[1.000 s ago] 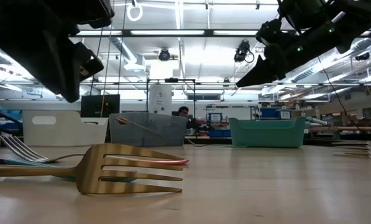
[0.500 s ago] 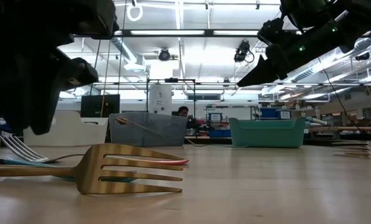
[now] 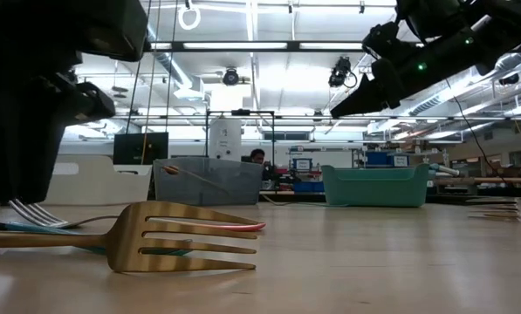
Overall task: Sort silverware by color (type)
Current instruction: Put the bottom blue fork into the white bin
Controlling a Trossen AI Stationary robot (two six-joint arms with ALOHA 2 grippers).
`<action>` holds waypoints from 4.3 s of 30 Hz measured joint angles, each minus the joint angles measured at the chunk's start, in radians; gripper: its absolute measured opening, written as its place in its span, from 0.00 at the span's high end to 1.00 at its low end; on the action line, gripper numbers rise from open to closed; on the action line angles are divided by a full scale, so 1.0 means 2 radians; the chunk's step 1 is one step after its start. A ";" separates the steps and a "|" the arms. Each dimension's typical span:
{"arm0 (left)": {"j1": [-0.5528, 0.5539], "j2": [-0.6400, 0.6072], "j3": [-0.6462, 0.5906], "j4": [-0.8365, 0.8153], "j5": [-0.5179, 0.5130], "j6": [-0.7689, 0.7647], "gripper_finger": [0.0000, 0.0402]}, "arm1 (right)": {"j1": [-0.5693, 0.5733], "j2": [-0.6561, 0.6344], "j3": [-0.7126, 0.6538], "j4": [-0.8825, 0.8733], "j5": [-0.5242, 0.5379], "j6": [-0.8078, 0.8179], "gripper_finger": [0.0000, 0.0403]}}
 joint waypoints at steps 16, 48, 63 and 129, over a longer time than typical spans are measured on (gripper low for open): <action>-0.017 0.037 0.043 -0.055 -0.034 0.029 0.77 | -0.007 0.000 0.000 0.001 -0.006 -0.005 0.77; -0.017 0.062 0.043 -0.053 -0.031 0.042 0.89 | -0.007 0.000 0.000 -0.009 -0.008 0.004 0.77; -0.016 0.061 0.043 -0.053 -0.032 0.038 0.94 | -0.007 0.000 0.000 -0.010 -0.008 0.006 0.77; 0.382 -0.258 -0.100 -0.191 -0.243 0.154 0.94 | 0.023 0.051 0.000 0.029 -0.004 0.008 0.77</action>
